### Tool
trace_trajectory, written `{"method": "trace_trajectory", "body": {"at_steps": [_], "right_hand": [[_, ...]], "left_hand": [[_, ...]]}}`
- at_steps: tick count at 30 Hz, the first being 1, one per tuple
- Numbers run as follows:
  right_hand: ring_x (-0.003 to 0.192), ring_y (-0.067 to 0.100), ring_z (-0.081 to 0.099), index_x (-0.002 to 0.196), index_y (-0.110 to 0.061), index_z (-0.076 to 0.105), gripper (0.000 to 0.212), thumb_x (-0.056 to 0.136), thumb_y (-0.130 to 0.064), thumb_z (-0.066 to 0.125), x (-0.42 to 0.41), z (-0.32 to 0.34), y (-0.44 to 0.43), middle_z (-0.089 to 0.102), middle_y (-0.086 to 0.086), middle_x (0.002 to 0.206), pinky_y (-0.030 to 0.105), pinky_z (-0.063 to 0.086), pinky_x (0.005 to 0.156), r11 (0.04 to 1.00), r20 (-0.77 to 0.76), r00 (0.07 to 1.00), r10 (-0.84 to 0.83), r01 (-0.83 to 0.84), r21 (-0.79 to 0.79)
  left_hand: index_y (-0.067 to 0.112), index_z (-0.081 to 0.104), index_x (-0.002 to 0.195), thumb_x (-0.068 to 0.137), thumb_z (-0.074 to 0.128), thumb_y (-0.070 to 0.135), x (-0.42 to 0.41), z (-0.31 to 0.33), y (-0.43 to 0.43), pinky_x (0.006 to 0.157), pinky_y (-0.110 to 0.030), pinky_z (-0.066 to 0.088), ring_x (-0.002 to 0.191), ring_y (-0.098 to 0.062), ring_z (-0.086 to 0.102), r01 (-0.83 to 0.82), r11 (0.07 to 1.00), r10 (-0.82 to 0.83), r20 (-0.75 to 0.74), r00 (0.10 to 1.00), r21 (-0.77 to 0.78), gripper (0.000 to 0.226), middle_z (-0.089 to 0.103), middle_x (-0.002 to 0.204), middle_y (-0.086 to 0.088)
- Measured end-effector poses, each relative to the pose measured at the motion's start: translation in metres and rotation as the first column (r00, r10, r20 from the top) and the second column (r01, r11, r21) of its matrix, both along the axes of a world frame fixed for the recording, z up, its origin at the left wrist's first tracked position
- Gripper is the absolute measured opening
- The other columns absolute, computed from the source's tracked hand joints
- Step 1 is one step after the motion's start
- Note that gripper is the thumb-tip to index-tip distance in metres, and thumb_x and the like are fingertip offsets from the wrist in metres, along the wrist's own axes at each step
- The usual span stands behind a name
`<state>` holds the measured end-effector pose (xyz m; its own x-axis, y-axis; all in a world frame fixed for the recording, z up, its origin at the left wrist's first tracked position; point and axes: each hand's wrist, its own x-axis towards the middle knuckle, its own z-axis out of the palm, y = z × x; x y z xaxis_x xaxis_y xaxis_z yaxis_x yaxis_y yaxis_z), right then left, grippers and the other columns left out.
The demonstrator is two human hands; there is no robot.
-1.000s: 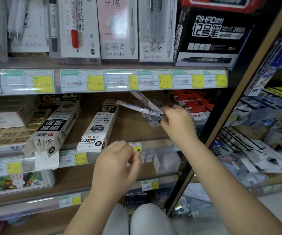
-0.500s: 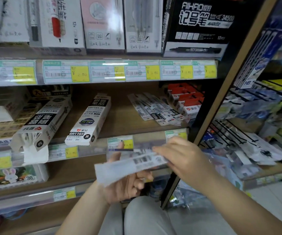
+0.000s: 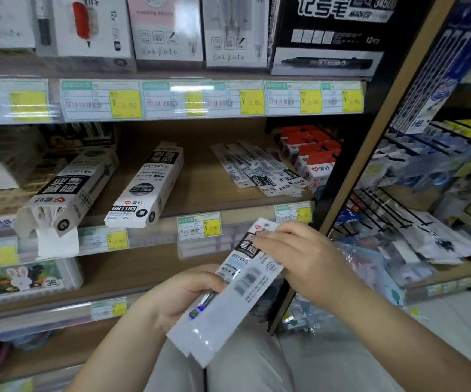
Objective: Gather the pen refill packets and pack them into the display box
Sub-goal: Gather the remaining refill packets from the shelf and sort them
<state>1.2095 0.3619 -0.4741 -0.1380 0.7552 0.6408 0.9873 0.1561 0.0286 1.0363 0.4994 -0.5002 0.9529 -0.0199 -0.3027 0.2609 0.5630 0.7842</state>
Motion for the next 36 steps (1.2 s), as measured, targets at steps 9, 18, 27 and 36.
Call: {"method": "trace_trajectory", "body": {"at_steps": [9,18,27,36], "right_hand": [[0.071,0.007,0.063,0.095,-0.034,0.056,0.03,0.097,-0.007,0.043,-0.033,0.007,-0.004,0.069,-0.005,0.073,0.026,0.052,0.071,0.946,-0.882,0.36,-0.303,0.005,-0.324],[0.053,0.019,0.054,0.113,-0.019,0.058,0.03,0.099,-0.008,0.033,-0.067,0.008,-0.005,0.059,0.01,0.061,0.024,0.046,0.05,0.954,-0.933,-0.255,-0.256,-0.225,-0.2],[0.047,0.008,0.057,0.075,-0.018,0.067,0.019,0.086,-0.003,0.06,-0.031,0.027,-0.018,0.065,-0.004,0.068,0.018,0.046,0.048,0.808,-0.912,0.125,-0.391,-0.428,-0.405],[0.05,0.006,0.058,0.072,-0.026,0.069,0.012,0.081,-0.019,0.071,0.002,0.077,0.005,0.068,-0.01,0.065,0.021,0.044,0.058,0.495,-0.459,0.764,-0.454,-0.212,-0.842]], "left_hand": [[0.004,0.058,0.109,0.099,0.041,0.007,0.001,0.013,-0.015,0.059,-0.027,0.051,0.06,-0.021,0.063,-0.333,0.798,0.339,0.082,0.937,0.503,0.02,0.071,0.079,-0.013],[0.005,0.062,0.085,0.1,0.033,0.024,0.013,0.017,-0.018,0.046,-0.026,0.039,0.04,-0.021,0.042,-0.556,0.768,0.569,0.059,0.82,0.32,0.038,0.054,0.053,-0.009],[-0.003,0.063,0.093,0.075,0.063,0.025,-0.003,0.007,-0.008,0.048,-0.03,0.048,0.065,-0.028,0.051,-0.528,0.83,0.531,0.034,0.847,0.182,0.033,0.054,0.085,-0.024],[0.007,0.067,0.096,0.077,0.055,0.045,-0.006,0.006,-0.016,0.066,-0.028,0.054,0.068,-0.022,0.067,-0.119,0.982,0.132,-0.083,0.988,0.144,0.043,0.07,0.083,-0.014]]}}
